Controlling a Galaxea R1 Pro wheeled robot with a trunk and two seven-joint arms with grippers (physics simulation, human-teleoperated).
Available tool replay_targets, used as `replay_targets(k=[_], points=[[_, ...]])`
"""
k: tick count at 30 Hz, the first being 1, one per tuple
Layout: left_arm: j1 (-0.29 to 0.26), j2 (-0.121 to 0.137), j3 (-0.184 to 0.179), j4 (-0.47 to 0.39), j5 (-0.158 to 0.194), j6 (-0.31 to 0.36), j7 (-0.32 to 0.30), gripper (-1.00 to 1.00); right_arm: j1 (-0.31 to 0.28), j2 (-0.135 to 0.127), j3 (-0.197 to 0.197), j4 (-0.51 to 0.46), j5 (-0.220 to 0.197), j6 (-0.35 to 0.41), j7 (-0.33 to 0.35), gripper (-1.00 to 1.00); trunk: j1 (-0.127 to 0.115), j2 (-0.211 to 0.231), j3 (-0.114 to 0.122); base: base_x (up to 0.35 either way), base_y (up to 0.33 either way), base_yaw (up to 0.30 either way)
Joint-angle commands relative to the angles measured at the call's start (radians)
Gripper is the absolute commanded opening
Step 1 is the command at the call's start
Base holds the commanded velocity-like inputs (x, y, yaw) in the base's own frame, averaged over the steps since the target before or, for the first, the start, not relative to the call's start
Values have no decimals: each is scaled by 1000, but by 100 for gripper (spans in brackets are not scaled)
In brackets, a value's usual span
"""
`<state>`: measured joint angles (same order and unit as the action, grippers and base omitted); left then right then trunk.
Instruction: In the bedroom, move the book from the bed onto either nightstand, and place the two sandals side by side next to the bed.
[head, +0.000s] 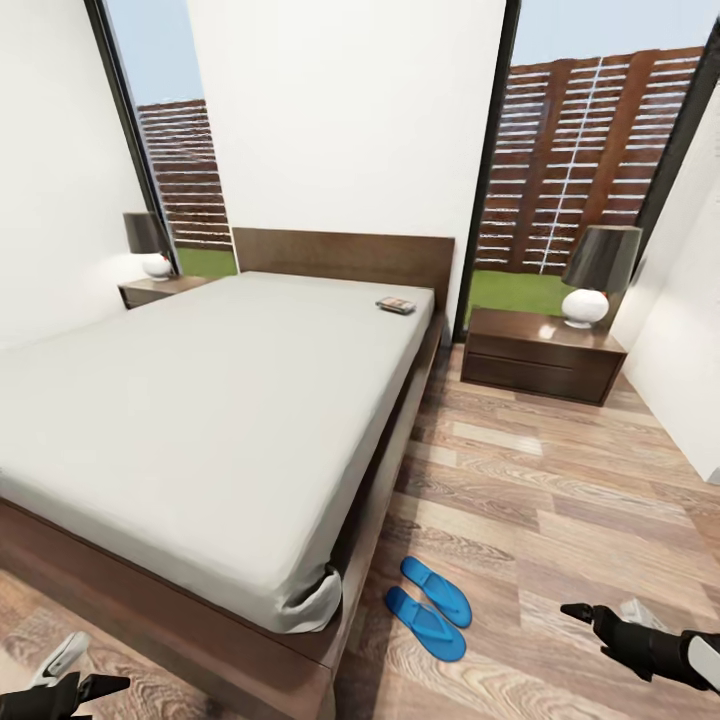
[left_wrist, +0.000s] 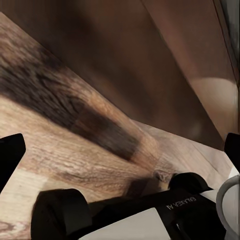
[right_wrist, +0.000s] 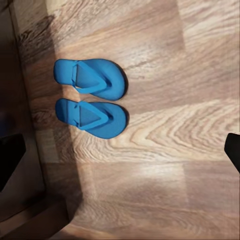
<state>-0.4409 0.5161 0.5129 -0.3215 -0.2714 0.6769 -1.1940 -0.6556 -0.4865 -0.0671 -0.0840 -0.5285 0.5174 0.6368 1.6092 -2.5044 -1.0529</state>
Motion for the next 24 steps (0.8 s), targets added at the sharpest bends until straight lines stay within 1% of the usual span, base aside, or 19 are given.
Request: replay_targets(k=[1, 9, 12, 16, 21, 24], points=[[-1, -1, 8, -1, -10, 9, -7, 100, 0, 0, -7, 6, 1, 6, 8, 100, -1, 0, 3, 0, 0, 0], [-1, -1, 9, -1, -10, 9, -8, 100, 1, 6, -7, 67, 1, 1, 31, 100, -1, 0, 3, 0, 0, 0], [-1, -1, 9, -1, -11, 9, -8, 100, 1, 14, -7, 94, 1, -1, 34, 100, -1, 0, 3, 0, 0, 0], [-1, -1, 8, -1, -10, 9, -8, 100, 1, 39, -8, 119, 1, -3, 35, 100, -1, 0, 3, 0, 0, 0], [-1, -2, 7, -1, -11, 9, -7, 100, 0, 71, -9, 131, 0, -3, 33, 100, -3, 1, 22, 0, 0, 0], [-1, -3, 8, -1, -12, 9, -6, 100, -1, 86, -9, 134, -1, -3, 31, 100, -4, 2, 34, 0, 0, 0]])
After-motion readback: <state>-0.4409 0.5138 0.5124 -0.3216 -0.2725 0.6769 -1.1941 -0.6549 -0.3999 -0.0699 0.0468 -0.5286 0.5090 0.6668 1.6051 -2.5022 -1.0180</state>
